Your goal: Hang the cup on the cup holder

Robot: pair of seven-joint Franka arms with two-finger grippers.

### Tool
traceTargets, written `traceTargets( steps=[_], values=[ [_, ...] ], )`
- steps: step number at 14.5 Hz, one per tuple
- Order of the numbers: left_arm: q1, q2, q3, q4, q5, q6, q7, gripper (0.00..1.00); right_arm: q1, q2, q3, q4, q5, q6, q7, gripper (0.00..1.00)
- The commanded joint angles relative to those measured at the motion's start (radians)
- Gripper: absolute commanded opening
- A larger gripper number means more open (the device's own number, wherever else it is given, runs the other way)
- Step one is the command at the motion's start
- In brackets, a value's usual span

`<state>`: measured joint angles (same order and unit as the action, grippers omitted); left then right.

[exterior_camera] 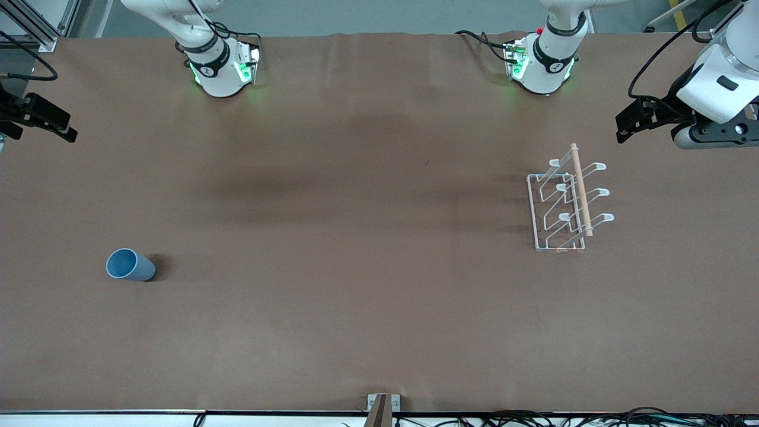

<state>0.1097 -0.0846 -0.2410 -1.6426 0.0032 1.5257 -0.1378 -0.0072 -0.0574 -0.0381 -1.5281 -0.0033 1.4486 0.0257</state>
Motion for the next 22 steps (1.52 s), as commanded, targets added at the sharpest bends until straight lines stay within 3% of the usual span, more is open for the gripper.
traceTargets(
  steps=[1, 14, 22],
  values=[
    [0.001, 0.014, -0.004, 0.032, -0.008, -0.027, -0.003, 1.00, -0.010, -0.005, 0.004, -0.001, 0.014, 0.003, -0.012, 1.00],
    [0.001, 0.028, -0.004, 0.058, -0.015, -0.042, 0.013, 1.00, -0.025, 0.010, 0.001, 0.002, 0.014, 0.050, -0.024, 1.00],
    [-0.001, 0.028, -0.004, 0.058, -0.014, -0.042, 0.012, 1.00, -0.169, 0.312, 0.003, -0.003, 0.057, 0.306, -0.074, 1.00]
  ],
)
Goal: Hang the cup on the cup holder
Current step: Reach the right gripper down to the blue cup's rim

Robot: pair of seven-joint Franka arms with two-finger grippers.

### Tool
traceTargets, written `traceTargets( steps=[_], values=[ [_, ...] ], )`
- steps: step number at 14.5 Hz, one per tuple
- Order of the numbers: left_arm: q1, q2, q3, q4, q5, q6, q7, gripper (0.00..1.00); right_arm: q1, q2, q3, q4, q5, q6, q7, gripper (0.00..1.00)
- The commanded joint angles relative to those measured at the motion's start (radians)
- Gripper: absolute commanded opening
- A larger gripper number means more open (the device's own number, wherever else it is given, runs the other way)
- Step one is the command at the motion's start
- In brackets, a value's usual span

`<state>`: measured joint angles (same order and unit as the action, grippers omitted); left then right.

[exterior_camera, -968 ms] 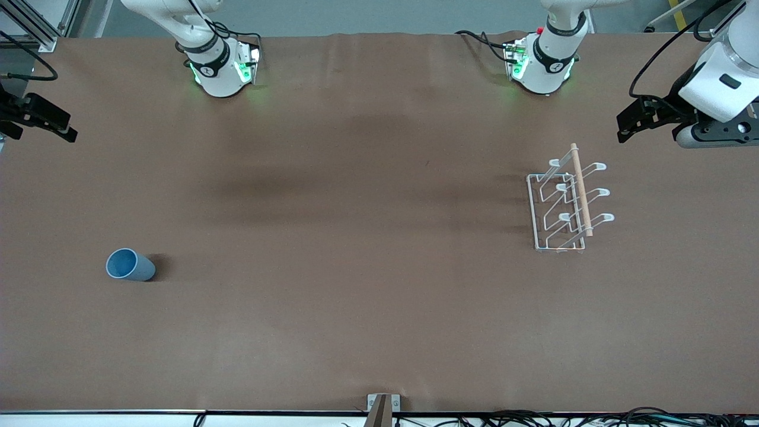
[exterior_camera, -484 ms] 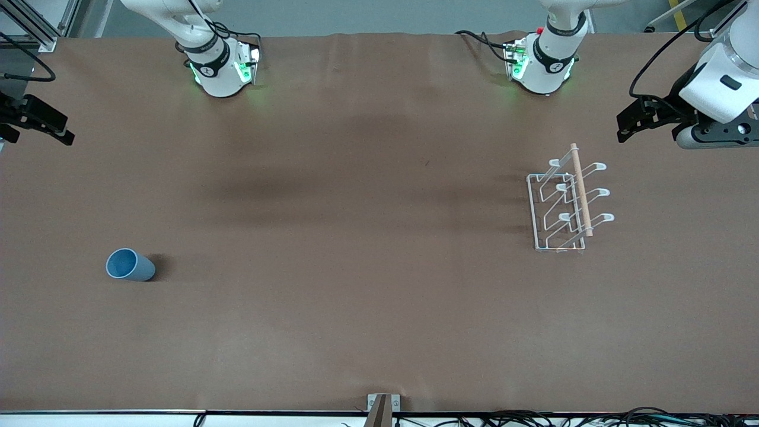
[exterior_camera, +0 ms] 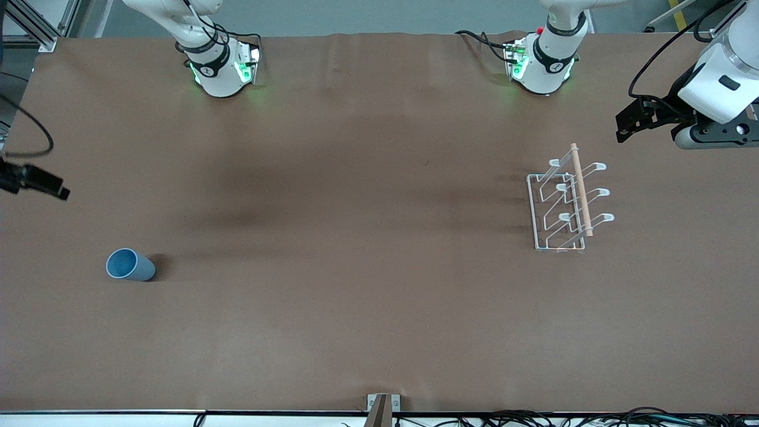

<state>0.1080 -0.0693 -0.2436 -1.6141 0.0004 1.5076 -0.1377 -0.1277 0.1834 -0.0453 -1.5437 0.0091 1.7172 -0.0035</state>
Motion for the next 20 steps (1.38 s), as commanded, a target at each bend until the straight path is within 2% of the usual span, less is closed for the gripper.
traceTargets(
  steps=[1, 3, 8, 13, 15, 17, 20],
  values=[
    [0.001, 0.013, -0.002, 0.030, -0.013, -0.026, 0.012, 1.00, -0.079, 0.117, 0.009, 0.013, 0.072, 0.047, -0.067, 1.00],
    [0.001, 0.013, -0.002, 0.030, -0.013, -0.026, 0.012, 1.00, -0.107, 0.203, 0.010, 0.010, 0.078, 0.108, -0.078, 1.00],
    [-0.001, 0.013, -0.002, 0.030, -0.011, -0.027, 0.010, 1.00, -0.102, 0.315, 0.008, -0.073, 0.072, 0.332, -0.089, 0.99],
    [-0.002, 0.013, -0.005, 0.030, -0.011, -0.027, 0.012, 1.00, -0.110, 0.338, 0.008, -0.197, 0.072, 0.502, -0.099, 0.95],
    [-0.002, 0.013, -0.005, 0.030, -0.013, -0.027, 0.012, 1.00, -0.113, 0.353, 0.008, -0.207, 0.072, 0.530, -0.118, 0.92],
    [-0.002, 0.013, -0.005, 0.030, -0.014, -0.027, 0.012, 1.00, -0.116, 0.364, 0.008, -0.207, 0.072, 0.530, -0.121, 0.79],
    [-0.001, 0.013, -0.005, 0.030, -0.016, -0.027, 0.013, 1.00, -0.119, 0.393, 0.008, -0.200, 0.074, 0.535, -0.142, 0.45]
  ],
)
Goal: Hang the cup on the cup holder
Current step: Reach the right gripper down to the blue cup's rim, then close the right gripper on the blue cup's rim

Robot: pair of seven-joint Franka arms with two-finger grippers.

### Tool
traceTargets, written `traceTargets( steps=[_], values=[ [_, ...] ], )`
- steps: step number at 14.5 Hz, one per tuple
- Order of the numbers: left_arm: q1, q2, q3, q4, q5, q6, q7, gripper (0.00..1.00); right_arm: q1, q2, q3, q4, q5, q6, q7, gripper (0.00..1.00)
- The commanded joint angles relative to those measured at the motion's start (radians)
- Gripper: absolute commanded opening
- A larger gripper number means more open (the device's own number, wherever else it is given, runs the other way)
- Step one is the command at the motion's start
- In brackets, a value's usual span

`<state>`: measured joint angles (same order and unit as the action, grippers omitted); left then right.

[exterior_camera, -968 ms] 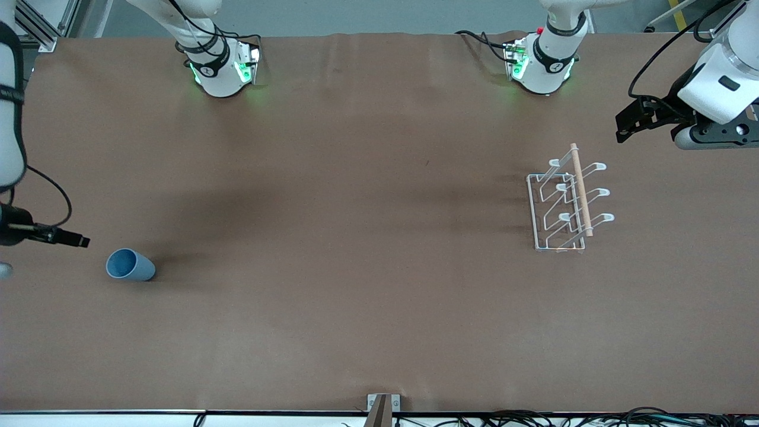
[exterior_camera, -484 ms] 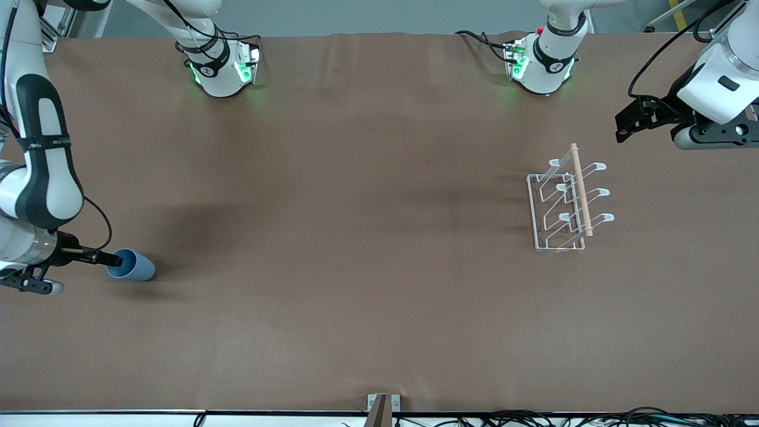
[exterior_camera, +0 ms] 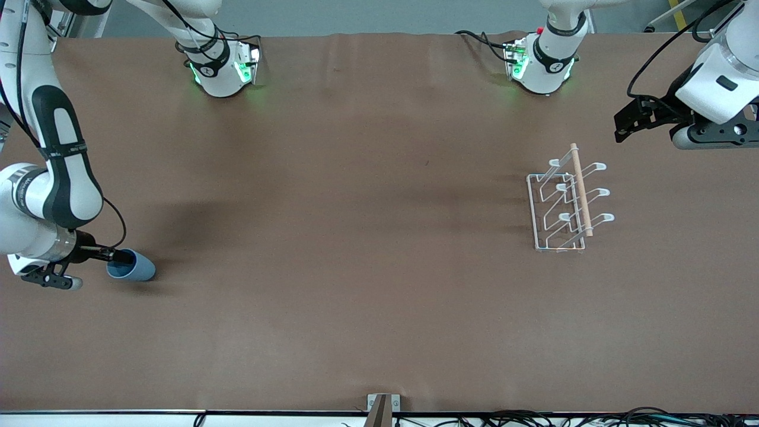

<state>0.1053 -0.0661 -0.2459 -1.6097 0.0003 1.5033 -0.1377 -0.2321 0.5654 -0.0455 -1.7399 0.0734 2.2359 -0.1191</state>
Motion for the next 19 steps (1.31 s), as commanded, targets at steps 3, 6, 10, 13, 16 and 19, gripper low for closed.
traceTargets(
  steps=[3, 6, 10, 13, 16, 19],
  values=[
    [0.001, 0.011, -0.003, 0.025, -0.014, -0.023, 0.015, 1.00, -0.022, 0.019, 0.010, 0.002, 0.013, 0.018, -0.027, 0.28],
    [0.001, 0.018, -0.003, 0.025, -0.016, -0.023, 0.015, 1.00, -0.024, 0.025, 0.010, 0.003, 0.017, 0.018, -0.027, 0.23],
    [0.001, 0.022, -0.004, 0.028, -0.022, -0.023, 0.015, 1.00, -0.010, 0.011, 0.012, -0.003, 0.019, -0.001, -0.024, 0.01],
    [0.004, 0.022, -0.004, 0.027, -0.034, -0.023, 0.016, 1.00, 0.007, -0.053, 0.030, -0.001, 0.022, -0.094, -0.013, 0.00],
    [0.002, 0.023, -0.004, 0.028, -0.034, -0.023, 0.016, 1.00, 0.049, -0.140, 0.039, -0.001, 0.066, -0.212, -0.002, 0.00],
    [0.008, 0.023, -0.003, 0.027, -0.043, -0.023, 0.018, 1.00, 0.106, -0.212, 0.052, -0.004, 0.280, -0.359, -0.002, 0.00]
  ],
)
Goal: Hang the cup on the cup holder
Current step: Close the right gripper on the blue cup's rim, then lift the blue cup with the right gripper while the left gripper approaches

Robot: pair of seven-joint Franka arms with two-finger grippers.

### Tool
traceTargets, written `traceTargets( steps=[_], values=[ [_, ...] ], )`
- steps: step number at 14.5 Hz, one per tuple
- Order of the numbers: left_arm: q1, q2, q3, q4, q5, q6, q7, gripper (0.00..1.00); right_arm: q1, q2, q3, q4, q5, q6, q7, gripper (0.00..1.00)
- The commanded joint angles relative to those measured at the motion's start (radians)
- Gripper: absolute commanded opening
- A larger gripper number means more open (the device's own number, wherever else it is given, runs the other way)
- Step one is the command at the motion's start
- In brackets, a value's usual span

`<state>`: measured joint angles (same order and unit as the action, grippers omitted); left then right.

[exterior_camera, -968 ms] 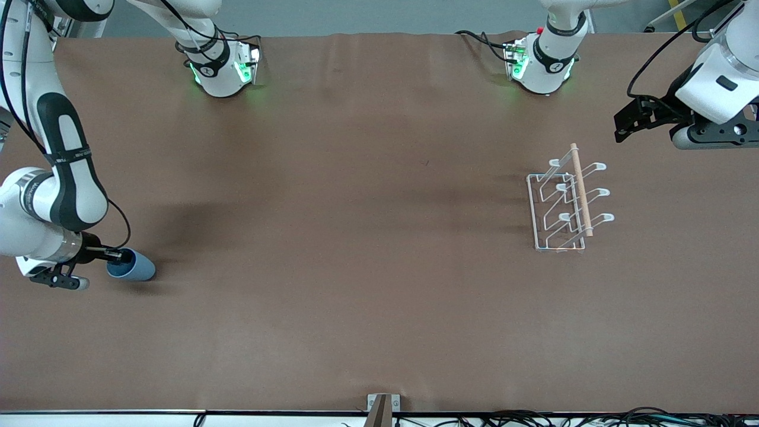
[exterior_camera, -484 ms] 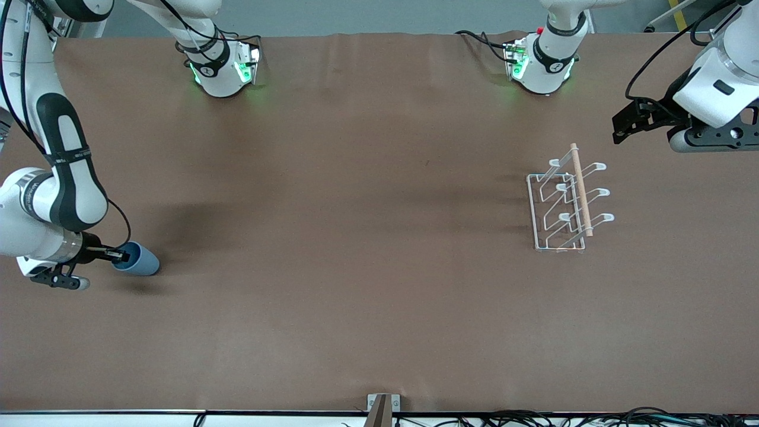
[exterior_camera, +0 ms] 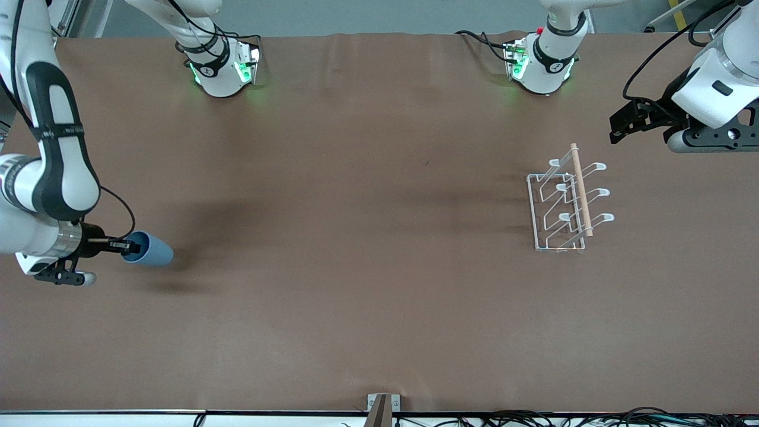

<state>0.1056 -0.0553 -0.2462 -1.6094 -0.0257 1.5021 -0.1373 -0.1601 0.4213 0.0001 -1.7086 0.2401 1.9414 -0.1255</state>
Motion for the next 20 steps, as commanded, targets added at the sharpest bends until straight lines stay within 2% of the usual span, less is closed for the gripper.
traceTargets(
  steps=[1, 5, 9, 10, 13, 17, 20],
  values=[
    [0.008, 0.012, -0.002, 0.026, -0.019, -0.022, 0.018, 1.00, 0.069, -0.093, 0.004, -0.039, 0.189, -0.090, 0.018, 0.00],
    [-0.006, 0.018, -0.010, 0.023, -0.051, -0.025, 0.054, 1.00, 0.244, -0.176, 0.006, -0.048, 0.410, -0.107, 0.206, 0.00],
    [-0.076, 0.077, -0.016, 0.032, -0.189, -0.022, 0.070, 1.00, 0.352, -0.187, 0.008, -0.049, 0.641, -0.108, 0.211, 0.00],
    [-0.099, 0.087, -0.016, 0.063, -0.233, -0.019, 0.080, 1.00, 0.370, -0.187, 0.008, -0.049, 0.683, -0.110, 0.211, 0.00],
    [-0.210, 0.141, -0.018, 0.155, -0.249, -0.013, 0.088, 1.00, 0.422, -0.184, 0.008, -0.049, 0.856, -0.108, 0.208, 0.00],
    [-0.374, 0.179, -0.019, 0.192, -0.244, 0.123, 0.107, 1.00, 0.453, -0.179, 0.008, -0.051, 0.991, -0.114, 0.195, 0.00],
    [-0.466, 0.206, -0.021, 0.192, -0.240, 0.225, 0.130, 1.00, 0.467, -0.173, 0.008, -0.051, 1.042, -0.195, 0.137, 0.00]
  ],
)
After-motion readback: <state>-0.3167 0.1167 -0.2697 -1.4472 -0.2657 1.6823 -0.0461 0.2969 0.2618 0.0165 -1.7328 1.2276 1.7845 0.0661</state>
